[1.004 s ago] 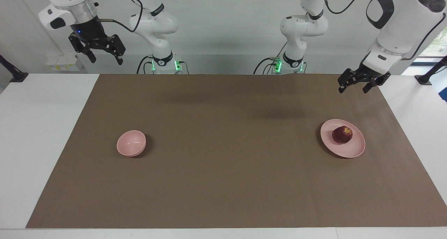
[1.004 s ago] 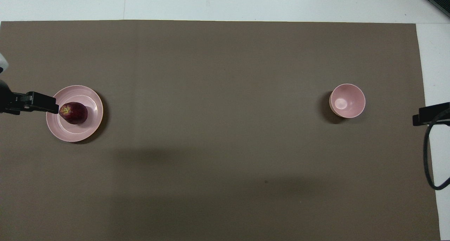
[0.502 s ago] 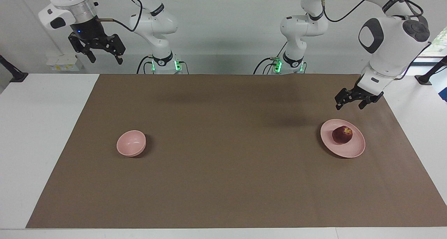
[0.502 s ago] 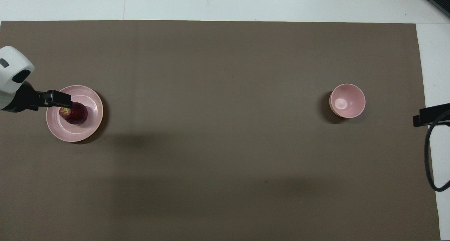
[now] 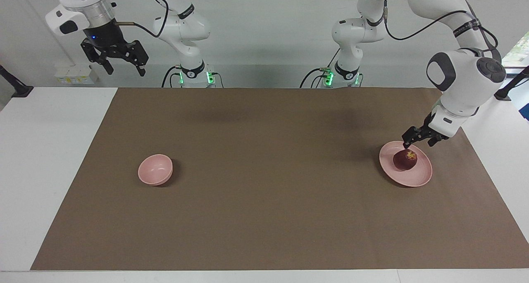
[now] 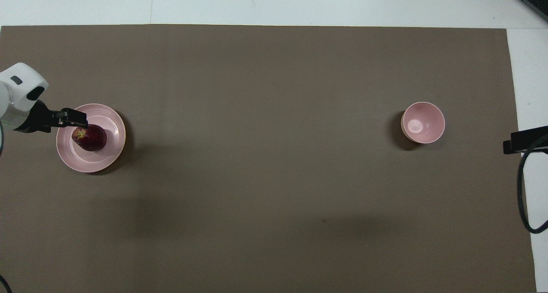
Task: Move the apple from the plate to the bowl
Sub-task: 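Lower the left gripper over the plate and grasp the red apple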
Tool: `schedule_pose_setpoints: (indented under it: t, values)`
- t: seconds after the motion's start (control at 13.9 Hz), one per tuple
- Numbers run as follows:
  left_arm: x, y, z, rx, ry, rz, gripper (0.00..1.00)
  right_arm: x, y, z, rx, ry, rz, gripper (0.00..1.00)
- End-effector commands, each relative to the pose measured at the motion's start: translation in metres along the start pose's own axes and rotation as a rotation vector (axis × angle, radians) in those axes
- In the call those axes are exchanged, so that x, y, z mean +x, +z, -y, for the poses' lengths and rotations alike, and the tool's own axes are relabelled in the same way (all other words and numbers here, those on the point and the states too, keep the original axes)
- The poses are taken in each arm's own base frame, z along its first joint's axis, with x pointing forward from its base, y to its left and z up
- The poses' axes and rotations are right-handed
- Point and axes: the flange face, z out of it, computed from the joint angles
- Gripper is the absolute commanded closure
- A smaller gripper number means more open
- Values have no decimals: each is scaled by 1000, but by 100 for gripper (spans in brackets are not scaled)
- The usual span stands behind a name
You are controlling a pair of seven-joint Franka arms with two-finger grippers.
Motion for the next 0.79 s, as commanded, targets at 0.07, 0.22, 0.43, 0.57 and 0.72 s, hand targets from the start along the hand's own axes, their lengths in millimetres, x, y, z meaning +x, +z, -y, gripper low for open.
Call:
schedule_pose_setpoints:
  t: [0.07,0.22,0.43,0.57,0.72]
  values:
    - [-7,27,1,11,10,-16,0,-8,0,-4,17,-37,2,0]
    - [-11,45,-2,10,11,-10,0,-9,1,-4,17,-37,4,0]
    - [-15,65,-4,12,15,-28,0,-10,1,-4,17,-37,4,0]
    - [-16,72,-5,14,15,-38,0,-10,1,-4,17,-37,5,0]
    - [-15,73,-5,14,17,-43,0,-10,1,-4,17,-37,4,0]
